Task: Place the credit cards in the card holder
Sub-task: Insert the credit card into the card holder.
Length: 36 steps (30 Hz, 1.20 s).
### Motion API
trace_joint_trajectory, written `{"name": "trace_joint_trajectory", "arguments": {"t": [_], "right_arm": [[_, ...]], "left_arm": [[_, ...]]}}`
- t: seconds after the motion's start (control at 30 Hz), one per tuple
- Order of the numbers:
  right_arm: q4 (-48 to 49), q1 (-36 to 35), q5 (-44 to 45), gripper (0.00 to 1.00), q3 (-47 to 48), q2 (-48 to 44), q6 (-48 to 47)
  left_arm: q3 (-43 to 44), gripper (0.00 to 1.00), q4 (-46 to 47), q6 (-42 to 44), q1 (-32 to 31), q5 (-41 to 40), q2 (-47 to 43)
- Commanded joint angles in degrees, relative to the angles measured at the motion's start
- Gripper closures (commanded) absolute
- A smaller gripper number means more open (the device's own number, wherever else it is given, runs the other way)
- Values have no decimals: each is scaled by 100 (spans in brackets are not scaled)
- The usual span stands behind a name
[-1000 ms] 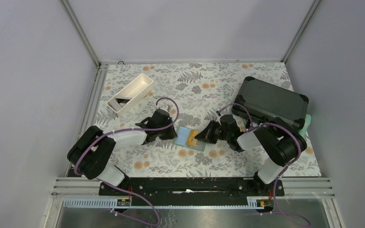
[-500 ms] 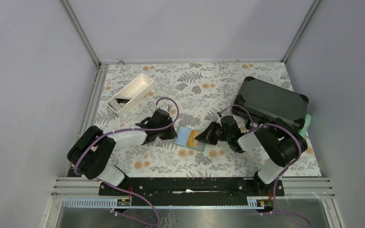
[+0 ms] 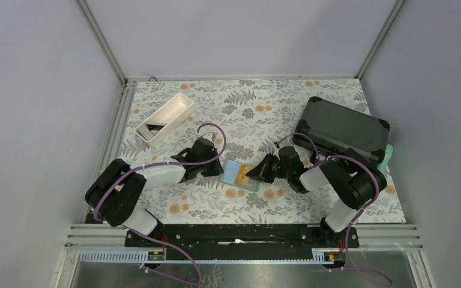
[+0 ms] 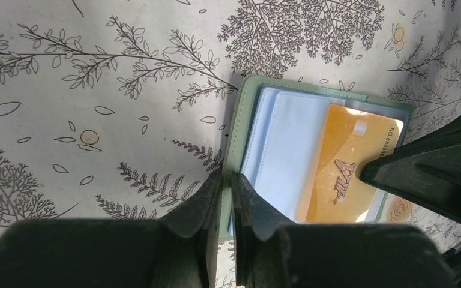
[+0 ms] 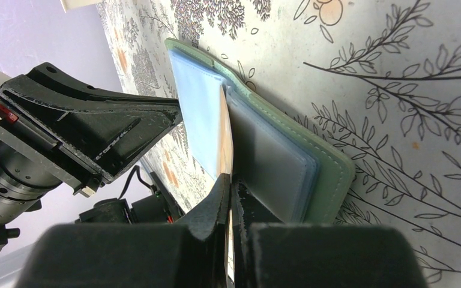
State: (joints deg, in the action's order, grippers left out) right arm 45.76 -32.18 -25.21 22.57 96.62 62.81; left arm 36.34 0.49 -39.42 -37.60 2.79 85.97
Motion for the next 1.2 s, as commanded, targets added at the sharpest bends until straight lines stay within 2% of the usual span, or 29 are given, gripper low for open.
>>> {"name": "trace_joint_trajectory", "arguments": {"t": [0.0, 0.57, 0.83, 1.17], "right_arm": [[-51, -64, -6, 100, -9, 136, -31], [-6, -69, -1, 100, 58, 305, -30], [-489, -68, 110, 76, 273, 248, -273], [-1743, -75, 570, 62, 689, -154, -915]], "left_arm": [[32, 87, 197, 37, -10, 199, -102], [51, 87, 121, 57, -9, 145, -175], [14, 87, 66, 48, -3, 161, -322], [-12, 87, 68, 56, -8, 210, -401]]}}
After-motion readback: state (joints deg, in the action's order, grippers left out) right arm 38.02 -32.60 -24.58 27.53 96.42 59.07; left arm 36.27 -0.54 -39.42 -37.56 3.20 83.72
